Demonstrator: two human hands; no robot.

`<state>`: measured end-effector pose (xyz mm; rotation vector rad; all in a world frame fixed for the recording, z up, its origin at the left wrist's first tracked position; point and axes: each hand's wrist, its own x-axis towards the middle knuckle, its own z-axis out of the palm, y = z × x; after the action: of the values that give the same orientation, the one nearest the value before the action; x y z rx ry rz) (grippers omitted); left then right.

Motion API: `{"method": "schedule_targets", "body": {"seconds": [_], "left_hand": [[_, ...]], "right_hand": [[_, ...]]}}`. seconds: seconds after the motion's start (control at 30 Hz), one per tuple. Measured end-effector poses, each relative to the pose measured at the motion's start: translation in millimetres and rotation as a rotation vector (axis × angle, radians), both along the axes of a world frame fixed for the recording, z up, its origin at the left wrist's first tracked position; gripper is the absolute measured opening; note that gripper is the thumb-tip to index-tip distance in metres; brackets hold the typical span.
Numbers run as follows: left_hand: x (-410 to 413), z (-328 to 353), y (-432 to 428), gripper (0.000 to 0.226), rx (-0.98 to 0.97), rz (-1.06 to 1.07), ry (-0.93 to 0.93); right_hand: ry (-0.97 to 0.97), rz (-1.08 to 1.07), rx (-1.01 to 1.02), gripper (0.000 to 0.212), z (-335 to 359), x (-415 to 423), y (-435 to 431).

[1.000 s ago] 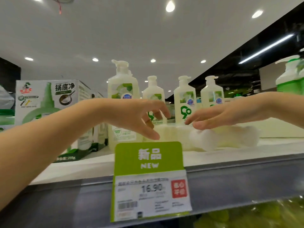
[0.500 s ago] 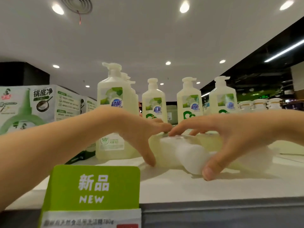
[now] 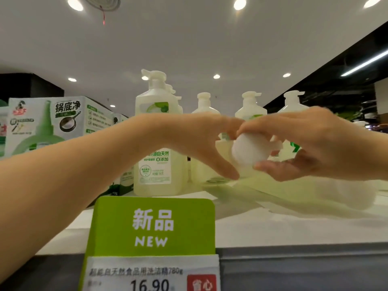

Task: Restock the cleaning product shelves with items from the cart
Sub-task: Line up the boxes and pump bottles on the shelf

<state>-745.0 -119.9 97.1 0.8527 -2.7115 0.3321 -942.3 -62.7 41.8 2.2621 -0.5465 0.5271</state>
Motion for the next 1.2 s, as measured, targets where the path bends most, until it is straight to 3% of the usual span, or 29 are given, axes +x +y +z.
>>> {"method": "schedule_targets", "body": {"seconds": [0.03,0.1,0.23,0.3,0.43,0.67,0.83,0.87,0.93,1.0,1.1,1.2], "left_hand": [[0.9,2.4,2.2,0.076,-0.022,0.015,0.002],[1.0,4.5,1.8,0.086,-0.075,0.005,0.007],[3.4,12.1,5.7,0.064,-0.188,-0.105,0.16],[7.7,18.8,7.6,0.058,-0.164,-0.158,0.275],[16.3,28.2,14.6,0.067,-0.048,-0.3,0.545],[22.0,35.9,27.7,0.034,0.021,-0.383,0.865],[21.8,37.4,19.0,0.036,0.092,-0.321,0.934],[22.7,37.1,15.9,0.039,0.113,-0.298,0.927],[25.7,37.2,10.7,0.042,0.161,-0.251,0.87],[28.0,37.3,7.5,0.044,0.195,-0.22,0.804],[28.2,37.4,3.5,0.044,0.171,-0.186,0.776],[25.5,38.0,4.4,0.038,0.095,-0.128,0.801]], "right_hand": [[0.018,-0.036,-0.03,0.043,3.0,6.6,-1.4],[-0.186,-0.099,-0.136,0.047,19.2,11.3,1.1],[-0.331,0.058,-0.198,0.046,33.7,2.1,-9.1],[-0.359,0.13,-0.173,0.036,52.1,3.8,-5.6],[-0.491,0.192,-0.093,0.026,86.7,15.9,2.0],[-0.575,-0.041,-0.015,0.03,125.4,48.9,10.6],[-0.506,-0.097,-0.294,0.035,103.4,49.8,17.4],[-0.485,-0.104,-0.296,0.045,96.1,46.6,16.1],[-0.548,-0.157,-0.165,0.089,80.2,40.9,8.5],[-0.666,-0.208,0.065,0.11,66.1,40.8,2.6],[-0.728,-0.137,0.46,0.105,58.6,40.8,0.2],[-0.799,0.013,0.586,0.093,62.1,38.1,-3.9]]}}
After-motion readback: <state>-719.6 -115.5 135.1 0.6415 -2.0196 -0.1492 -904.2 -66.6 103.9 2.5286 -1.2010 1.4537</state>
